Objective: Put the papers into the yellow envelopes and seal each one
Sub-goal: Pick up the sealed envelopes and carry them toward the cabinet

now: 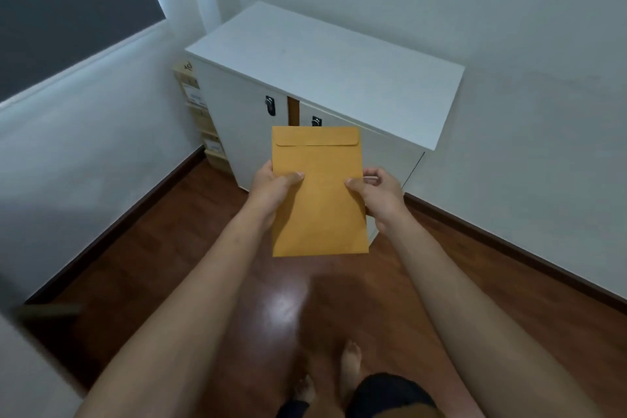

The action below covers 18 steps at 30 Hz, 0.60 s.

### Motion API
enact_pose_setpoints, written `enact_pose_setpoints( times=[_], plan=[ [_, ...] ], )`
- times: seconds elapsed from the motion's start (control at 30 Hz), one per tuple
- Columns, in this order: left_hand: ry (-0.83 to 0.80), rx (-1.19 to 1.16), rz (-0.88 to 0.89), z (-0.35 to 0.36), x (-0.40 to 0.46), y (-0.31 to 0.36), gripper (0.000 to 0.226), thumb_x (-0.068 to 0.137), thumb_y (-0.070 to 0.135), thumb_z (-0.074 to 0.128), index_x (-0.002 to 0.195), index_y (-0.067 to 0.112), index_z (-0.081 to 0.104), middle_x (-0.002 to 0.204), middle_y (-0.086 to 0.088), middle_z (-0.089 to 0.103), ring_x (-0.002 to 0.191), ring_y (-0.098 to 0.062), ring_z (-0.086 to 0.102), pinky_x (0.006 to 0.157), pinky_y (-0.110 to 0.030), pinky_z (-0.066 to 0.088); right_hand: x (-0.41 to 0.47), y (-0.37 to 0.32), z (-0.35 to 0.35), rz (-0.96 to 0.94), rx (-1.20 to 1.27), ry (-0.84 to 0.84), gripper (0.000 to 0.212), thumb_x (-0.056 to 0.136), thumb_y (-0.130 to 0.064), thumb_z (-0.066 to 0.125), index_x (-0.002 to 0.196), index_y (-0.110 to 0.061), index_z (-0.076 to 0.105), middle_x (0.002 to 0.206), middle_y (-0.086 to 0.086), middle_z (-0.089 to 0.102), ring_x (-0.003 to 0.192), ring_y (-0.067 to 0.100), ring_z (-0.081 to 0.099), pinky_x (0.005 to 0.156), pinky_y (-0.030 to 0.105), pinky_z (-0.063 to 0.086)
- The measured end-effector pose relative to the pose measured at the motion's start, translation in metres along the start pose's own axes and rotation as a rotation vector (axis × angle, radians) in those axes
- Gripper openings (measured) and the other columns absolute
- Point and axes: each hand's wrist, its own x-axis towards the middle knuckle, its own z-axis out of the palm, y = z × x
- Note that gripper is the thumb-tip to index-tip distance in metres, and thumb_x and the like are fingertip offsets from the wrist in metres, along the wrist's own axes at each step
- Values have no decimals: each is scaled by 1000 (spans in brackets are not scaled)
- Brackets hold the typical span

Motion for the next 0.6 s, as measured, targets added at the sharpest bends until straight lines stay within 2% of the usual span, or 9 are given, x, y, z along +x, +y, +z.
enact_pose_setpoints(
  times=[0.1, 0.23, 0.4, 0.6],
  plan=[
    [3, 16, -24, 8, 49, 16, 35, 84, 17, 74, 115, 20, 58, 109, -2, 67, 100, -24, 65, 90, -45, 53, 43, -17, 9, -2, -2, 3, 25, 80, -15, 76, 101, -14, 62, 99, 4, 68, 89, 20, 68, 70, 35, 56],
    [22, 56, -32, 21, 109, 41, 36, 79, 23, 79, 107, 24, 55, 111, -3, 67, 100, -26, 65, 92, -50, 53, 98, -43, 18, -14, -11, 29, 20, 78, -15, 76, 91, -20, 61, 88, -1, 68, 81, 17, 67, 65, 33, 55],
    [17, 103, -31, 37, 169, 82, 39, 82, 23, 77, 113, 21, 54, 110, -3, 66, 97, -24, 64, 88, -47, 53, 153, -78, 23, 1, -7, 14, 23, 80, -12, 69, 101, -18, 62, 90, 0, 68, 82, 17, 67, 72, 38, 58],
    [-17, 143, -6, 43, 235, 117, 43, 80, 23, 78, 113, 15, 52, 108, -5, 65, 96, -24, 64, 88, -45, 54, 205, -106, 36, -5, -3, 17, 33, 76, -10, 68, 106, -24, 64, 95, 5, 71, 87, 20, 71, 80, 42, 60]
  ],
)
